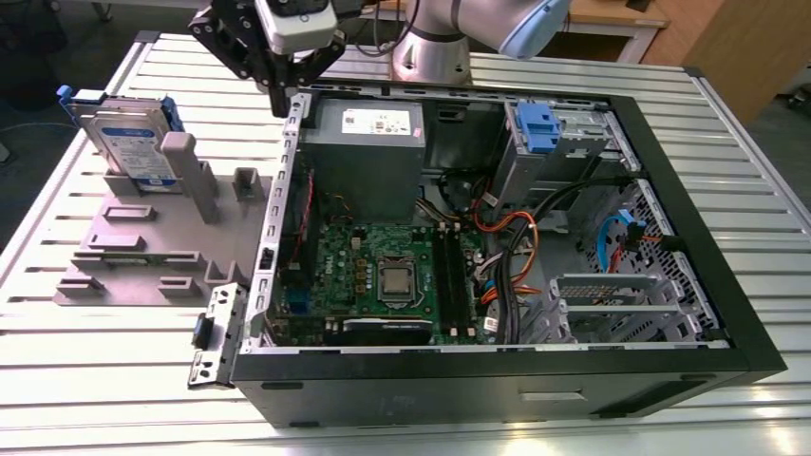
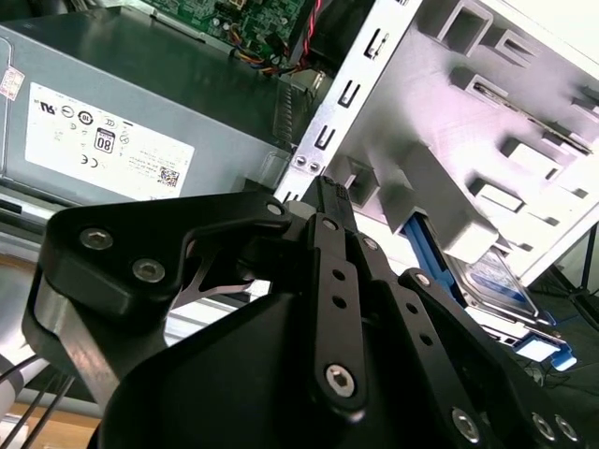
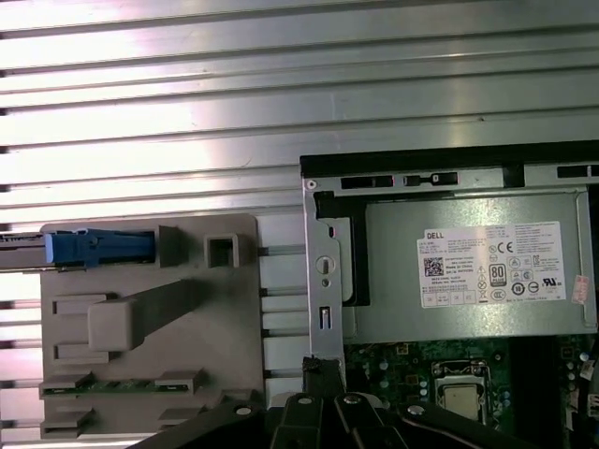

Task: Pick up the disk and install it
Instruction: 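Reach for the disk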

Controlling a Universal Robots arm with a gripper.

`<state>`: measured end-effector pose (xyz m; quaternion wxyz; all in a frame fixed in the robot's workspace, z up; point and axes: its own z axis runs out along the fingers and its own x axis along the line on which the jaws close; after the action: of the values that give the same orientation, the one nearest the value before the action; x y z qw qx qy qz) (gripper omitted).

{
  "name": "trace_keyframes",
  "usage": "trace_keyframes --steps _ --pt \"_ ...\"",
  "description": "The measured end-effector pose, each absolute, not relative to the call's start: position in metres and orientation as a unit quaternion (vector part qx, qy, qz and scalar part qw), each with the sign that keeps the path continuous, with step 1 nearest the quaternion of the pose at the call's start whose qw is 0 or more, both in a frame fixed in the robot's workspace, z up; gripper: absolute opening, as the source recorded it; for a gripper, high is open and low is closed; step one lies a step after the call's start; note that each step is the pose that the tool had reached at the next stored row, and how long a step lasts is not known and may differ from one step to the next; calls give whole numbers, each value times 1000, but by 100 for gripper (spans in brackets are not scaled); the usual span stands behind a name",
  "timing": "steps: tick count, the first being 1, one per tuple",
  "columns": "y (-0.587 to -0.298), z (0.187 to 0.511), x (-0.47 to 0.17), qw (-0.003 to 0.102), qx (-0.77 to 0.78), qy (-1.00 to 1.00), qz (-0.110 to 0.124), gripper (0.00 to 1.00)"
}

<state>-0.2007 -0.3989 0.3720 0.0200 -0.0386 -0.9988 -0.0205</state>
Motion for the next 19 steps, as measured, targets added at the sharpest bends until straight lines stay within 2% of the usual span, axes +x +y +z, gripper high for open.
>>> trace_keyframes --steps 19 --pt "-399 370 -208 22 -39 -999 -20 11"
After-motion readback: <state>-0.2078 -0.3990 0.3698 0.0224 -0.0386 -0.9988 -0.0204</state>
